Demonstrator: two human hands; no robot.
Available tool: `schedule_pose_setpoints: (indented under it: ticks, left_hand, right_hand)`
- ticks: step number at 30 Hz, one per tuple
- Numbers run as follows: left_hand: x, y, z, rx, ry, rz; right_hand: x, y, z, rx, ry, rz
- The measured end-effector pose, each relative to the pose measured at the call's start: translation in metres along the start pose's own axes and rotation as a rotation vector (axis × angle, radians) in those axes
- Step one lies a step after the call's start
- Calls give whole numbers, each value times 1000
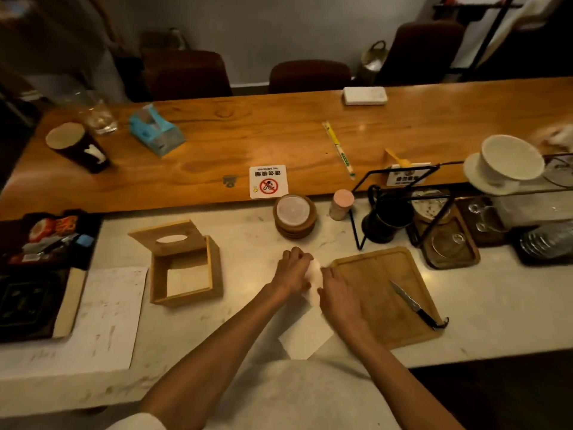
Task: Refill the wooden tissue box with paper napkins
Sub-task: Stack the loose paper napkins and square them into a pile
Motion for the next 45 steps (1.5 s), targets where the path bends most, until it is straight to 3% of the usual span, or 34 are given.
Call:
schedule_pose_setpoints:
  ticks: [4, 11, 15, 19, 25, 30, 35, 38, 40, 45]
  left_hand:
    - [7, -4, -6, -35, -115, 1]
    - [-5, 4, -11, 4, -45, 28]
    - [-18, 41, -5, 143, 348, -47]
    - [-9, 85, 9, 101, 540, -129]
    - [76, 107, 27, -201, 404, 19]
    - [93, 107, 21, -298, 199, -49]
    - [93, 104, 16, -257, 138, -48]
    - [91, 101, 18, -217, 119, -10]
    - [83, 100, 21, -149, 130, -56]
    - [26, 114, 43, 173, 387, -477]
  right_hand:
    - [2, 1, 5, 47, 147, -30]
    - [-4, -2, 5, 143, 188, -98]
    - [-26, 1, 1, -11, -76, -154]
    - [-30, 10, 4, -230, -415, 0]
    - [30, 16, 25, -330, 134, 376]
    - [52, 20, 17, -291, 247, 375]
    - [52, 25, 9, -207, 417, 286]
    - [52, 22, 11, -173, 317, 324]
    - [43, 19, 13, -189, 124, 278]
    - [6, 23, 25, -430, -496, -85]
Point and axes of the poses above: each hand's wrist, its own y-axis away from the middle knuckle, its own x-axis out of the palm, z = x × y, the point moved 7 cm from there along -y, towards the middle knuckle, and after that the axes turned 14 degrees about z, right-handed, at the moved point
